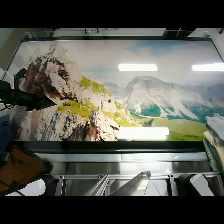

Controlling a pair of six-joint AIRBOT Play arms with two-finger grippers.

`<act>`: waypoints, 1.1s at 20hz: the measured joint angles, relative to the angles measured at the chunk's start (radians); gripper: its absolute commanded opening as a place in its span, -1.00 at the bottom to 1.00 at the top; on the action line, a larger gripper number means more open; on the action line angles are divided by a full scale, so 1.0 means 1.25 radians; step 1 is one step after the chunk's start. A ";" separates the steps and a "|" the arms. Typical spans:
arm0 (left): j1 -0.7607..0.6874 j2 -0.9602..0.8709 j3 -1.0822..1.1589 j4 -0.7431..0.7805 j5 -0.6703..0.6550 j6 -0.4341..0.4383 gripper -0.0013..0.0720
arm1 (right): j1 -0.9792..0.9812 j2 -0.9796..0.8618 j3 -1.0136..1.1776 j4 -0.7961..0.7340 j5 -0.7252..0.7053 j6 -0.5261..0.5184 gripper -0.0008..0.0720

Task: Fold the shirts.

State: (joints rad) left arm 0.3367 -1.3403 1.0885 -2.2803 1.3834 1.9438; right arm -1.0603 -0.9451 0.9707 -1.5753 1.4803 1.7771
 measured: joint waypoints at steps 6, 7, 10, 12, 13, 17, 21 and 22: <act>-0.001 0.000 0.000 0.000 0.017 0.002 -0.91 | -0.019 -0.036 -0.045 -0.231 0.046 0.033 0.97; -0.001 0.000 0.000 0.000 0.018 0.002 -0.91 | -0.020 -0.037 -0.047 -0.248 0.060 0.033 0.98; -0.001 0.000 0.000 0.000 0.022 0.002 -0.91 | -0.020 -0.037 -0.050 -0.262 0.091 0.035 0.98; -0.001 0.000 0.000 0.000 0.022 0.003 -0.91 | -0.020 -0.034 -0.046 -0.240 0.106 0.032 0.98; -0.001 0.000 0.000 0.000 0.022 0.003 -0.91 | -0.018 -0.032 -0.040 -0.210 0.112 0.024 0.98; -0.004 0.000 0.013 -0.035 0.022 0.005 -0.91 | 0.037 -0.027 0.015 0.026 0.118 -0.031 -0.92; -0.041 -0.026 0.111 -0.053 0.026 -0.009 -0.91 | 0.248 -0.045 0.058 0.375 -0.012 -0.089 -0.92; -0.063 -0.043 0.151 -0.053 0.032 -0.018 -0.91 | 0.325 -0.062 0.070 0.429 -0.063 -0.098 -0.92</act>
State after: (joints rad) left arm 0.2584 -1.3945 1.2774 -2.3466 1.4231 1.9217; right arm -0.6540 -1.0225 1.0580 -1.0389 1.4021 1.6543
